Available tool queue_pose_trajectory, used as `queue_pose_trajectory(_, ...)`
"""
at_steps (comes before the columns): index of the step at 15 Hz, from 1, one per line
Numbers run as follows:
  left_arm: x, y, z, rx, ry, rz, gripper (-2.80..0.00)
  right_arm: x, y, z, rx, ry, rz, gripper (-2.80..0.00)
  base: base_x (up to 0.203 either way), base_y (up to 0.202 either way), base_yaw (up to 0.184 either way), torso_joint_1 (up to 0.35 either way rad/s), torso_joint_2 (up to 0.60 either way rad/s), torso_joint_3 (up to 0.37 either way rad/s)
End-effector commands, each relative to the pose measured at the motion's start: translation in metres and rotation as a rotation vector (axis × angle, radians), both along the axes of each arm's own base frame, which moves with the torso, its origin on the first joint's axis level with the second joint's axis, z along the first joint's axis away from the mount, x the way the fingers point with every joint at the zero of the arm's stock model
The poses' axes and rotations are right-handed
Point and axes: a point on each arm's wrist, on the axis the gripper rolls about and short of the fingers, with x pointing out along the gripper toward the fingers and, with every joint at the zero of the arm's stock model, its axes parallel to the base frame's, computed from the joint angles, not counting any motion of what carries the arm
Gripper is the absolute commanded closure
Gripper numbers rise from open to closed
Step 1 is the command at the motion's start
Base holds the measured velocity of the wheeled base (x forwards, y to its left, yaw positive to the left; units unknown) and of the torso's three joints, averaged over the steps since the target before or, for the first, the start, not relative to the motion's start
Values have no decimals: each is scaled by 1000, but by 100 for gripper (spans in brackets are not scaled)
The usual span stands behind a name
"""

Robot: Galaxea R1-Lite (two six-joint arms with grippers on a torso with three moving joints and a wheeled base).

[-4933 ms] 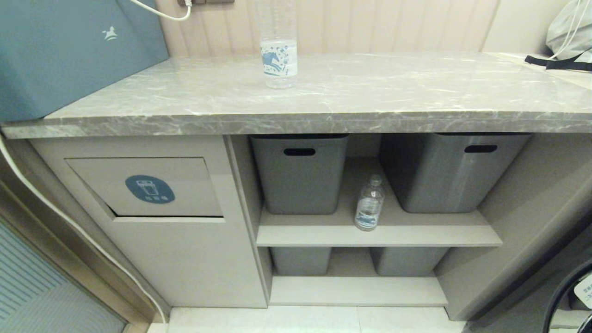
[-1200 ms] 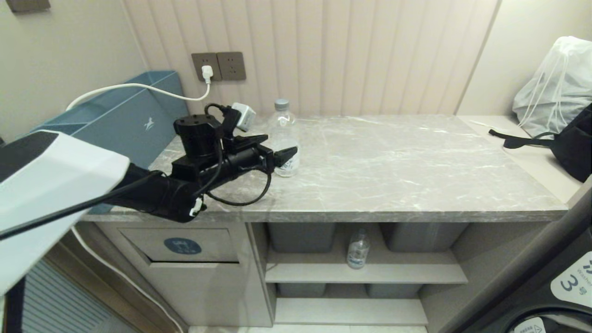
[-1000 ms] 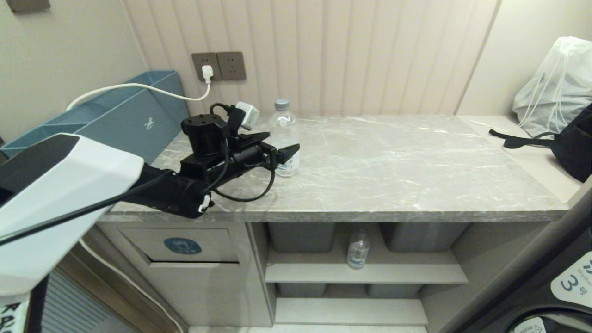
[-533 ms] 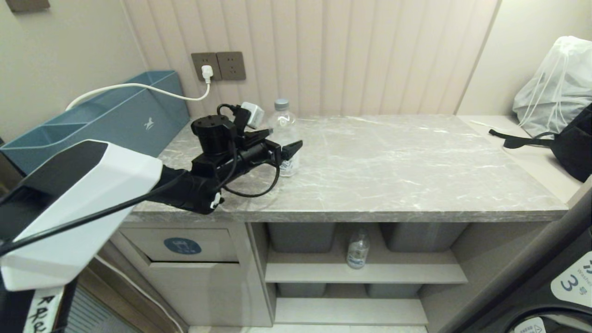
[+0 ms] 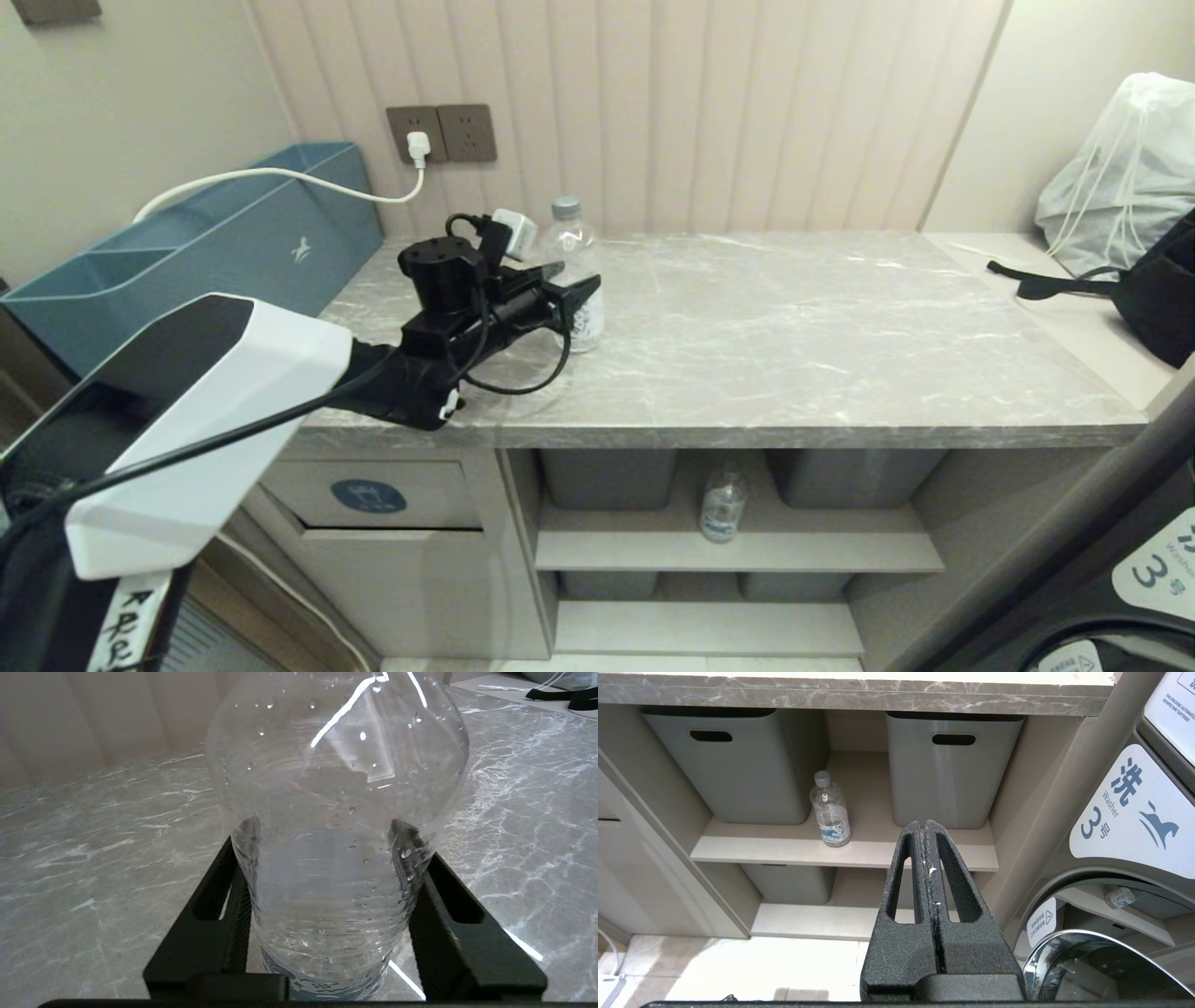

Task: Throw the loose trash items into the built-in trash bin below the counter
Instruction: Pick up the garbage

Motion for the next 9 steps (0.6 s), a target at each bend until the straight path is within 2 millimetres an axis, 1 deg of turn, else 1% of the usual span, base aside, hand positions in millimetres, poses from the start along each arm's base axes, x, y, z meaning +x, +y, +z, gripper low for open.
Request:
queue_pose_trajectory(1, 1, 0, 0, -2, -6, 1, 0, 0, 0, 0, 0, 0, 0, 0, 0, 0, 0, 0, 0, 0)
queue_pose_trajectory(3, -2, 2, 9, -19, -26, 38, 0, 0, 0, 0, 0, 0, 0, 0, 0, 0, 0, 0, 0, 0)
queue_pose_trajectory(5, -11, 6, 28, -51, -57, 57, 0, 0, 0, 0, 0, 0, 0, 0, 0, 0, 0, 0, 0, 0)
queue_pose_trajectory(6, -13, 7, 31, -55, -55, 59, 0, 0, 0, 0, 0, 0, 0, 0, 0, 0, 0, 0, 0, 0)
queue_pose_trajectory(7, -20, 10, 39, -59, -60, 59, 0, 0, 0, 0, 0, 0, 0, 0, 0, 0, 0, 0, 0, 0)
queue_pose_trajectory(8, -35, 17, 58, -72, -84, 61, 0, 0, 0, 0, 0, 0, 0, 0, 0, 0, 0, 0, 0, 0)
queue_pose_trajectory(9, -49, 24, 73, -81, -96, 67, 0, 0, 0, 0, 0, 0, 0, 0, 0, 0, 0, 0, 0, 0)
